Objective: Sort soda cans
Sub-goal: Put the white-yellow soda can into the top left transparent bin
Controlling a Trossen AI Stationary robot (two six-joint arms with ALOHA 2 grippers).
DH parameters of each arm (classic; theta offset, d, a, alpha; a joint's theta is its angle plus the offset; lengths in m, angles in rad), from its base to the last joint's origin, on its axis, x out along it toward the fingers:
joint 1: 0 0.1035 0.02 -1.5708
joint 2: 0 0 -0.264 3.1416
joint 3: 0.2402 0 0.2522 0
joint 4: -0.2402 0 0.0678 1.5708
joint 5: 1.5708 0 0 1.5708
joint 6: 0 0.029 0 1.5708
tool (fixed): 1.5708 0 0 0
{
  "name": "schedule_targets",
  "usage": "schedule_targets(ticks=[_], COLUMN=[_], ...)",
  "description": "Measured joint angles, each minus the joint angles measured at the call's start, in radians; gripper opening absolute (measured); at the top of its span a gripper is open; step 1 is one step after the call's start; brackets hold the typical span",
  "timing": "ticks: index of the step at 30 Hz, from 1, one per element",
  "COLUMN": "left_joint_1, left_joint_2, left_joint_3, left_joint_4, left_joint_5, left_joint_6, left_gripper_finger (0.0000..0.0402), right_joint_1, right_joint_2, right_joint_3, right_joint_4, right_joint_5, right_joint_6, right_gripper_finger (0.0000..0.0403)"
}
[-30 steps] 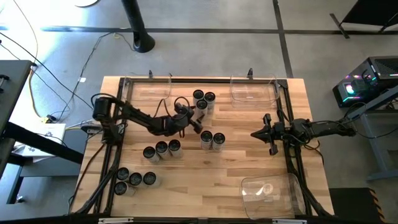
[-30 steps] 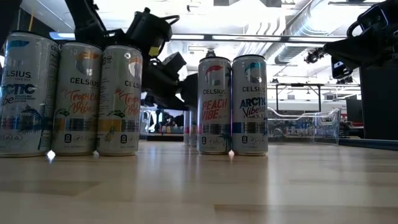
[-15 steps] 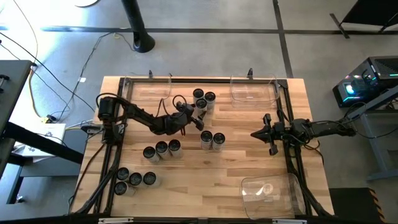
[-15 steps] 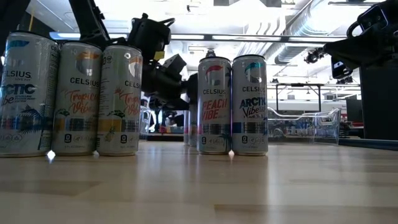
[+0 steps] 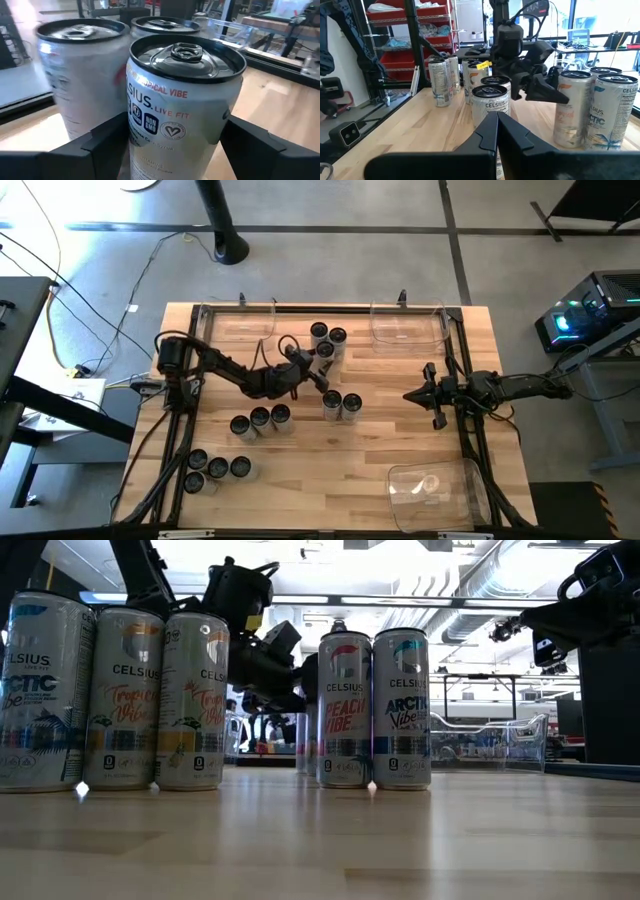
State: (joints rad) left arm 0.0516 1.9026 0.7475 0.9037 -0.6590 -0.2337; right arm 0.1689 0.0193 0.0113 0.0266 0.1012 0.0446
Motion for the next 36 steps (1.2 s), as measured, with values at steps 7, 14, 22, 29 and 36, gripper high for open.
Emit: schedule_targets(ticks=[7,14,22,29,36], left_joint_1=[-0.039,-0.097,-0.116,-0.096,-0.097], left_joint_2=[-0.002,-0.065,-0.258,-0.347,-0.348], left_joint_3=[0.000,-0.001,0.000,-0.004,-0.155], left_joint_4=[-0.001,-0.094,-0.472,-0.736,-0.555], left_joint_5=[-0.046,-0.190,-0.279,-0.302,-0.269], left_joint_6=[0.002,0.053,-0.051,-0.185,-0.207], left_gripper_finger=[0.0248,0.0246,0.0245,0.0244,0.0244], right_joint_1=[0.000,0.000,0.000,0.000,0.000], right_joint_2=[0.000,0.000,0.001,0.001,0.001], right_joint_3=[0.000,0.000,0.000,0.000,0.000], right_joint_4=[0.000,0.000,0.000,0.000,0.000], right_joint_5=[0.000,0.000,0.000,0.000,0.000], right_joint_6=[0.000,0.000,0.000,0.000,0.000], right_gripper_finger=[0.0000,0.0000,0.0000,0.0000,0.0000])
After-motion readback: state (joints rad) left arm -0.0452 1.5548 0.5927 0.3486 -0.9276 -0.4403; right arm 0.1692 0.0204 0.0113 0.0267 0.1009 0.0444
